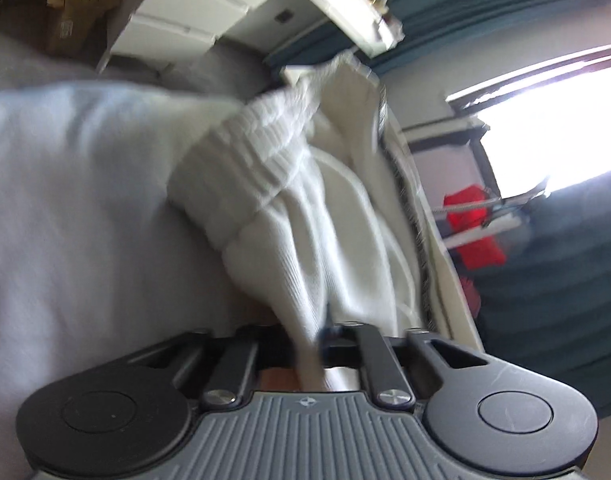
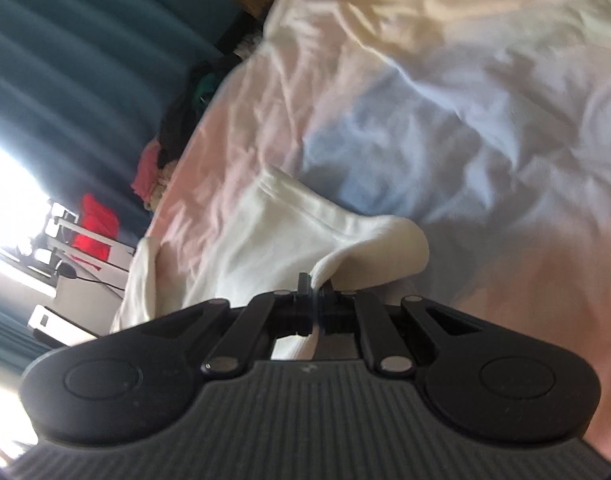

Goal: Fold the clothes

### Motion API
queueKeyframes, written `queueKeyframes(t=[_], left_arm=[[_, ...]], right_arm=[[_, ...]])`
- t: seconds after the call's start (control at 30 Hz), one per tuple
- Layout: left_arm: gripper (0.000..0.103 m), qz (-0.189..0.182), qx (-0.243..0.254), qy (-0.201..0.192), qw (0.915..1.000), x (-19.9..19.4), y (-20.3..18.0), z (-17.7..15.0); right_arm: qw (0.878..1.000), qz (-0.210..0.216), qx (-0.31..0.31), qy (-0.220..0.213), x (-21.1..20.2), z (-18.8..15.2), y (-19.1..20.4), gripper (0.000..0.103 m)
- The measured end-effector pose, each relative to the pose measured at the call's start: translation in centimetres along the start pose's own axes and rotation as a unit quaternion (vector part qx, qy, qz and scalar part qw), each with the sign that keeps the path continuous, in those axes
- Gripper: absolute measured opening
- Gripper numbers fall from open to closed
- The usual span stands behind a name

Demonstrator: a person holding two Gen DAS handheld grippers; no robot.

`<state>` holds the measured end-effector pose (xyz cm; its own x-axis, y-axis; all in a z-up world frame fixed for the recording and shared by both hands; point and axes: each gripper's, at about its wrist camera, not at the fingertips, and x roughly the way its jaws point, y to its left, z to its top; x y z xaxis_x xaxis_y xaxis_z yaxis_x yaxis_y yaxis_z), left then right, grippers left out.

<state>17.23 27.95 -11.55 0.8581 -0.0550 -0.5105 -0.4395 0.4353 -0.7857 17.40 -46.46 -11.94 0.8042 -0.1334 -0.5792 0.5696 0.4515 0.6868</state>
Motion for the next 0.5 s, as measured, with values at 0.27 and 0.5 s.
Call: queueKeyframes(t=[0.27,0.5], left_arm=[[0.003,-0.037,0.021,-0.102,0.9939,-8.1,-0.9,1.4],[0.003,0.016,0.024,-0.076,0.9967,-11.2,1.2,3.2]], right_arm=[[0.999,0.002,-0.001,-0.034,-2.4,1.1,-0.2,0.005],[0.997,-0.022,-0.017,-0.074,-6.6,2.3,-1.1,0.005]])
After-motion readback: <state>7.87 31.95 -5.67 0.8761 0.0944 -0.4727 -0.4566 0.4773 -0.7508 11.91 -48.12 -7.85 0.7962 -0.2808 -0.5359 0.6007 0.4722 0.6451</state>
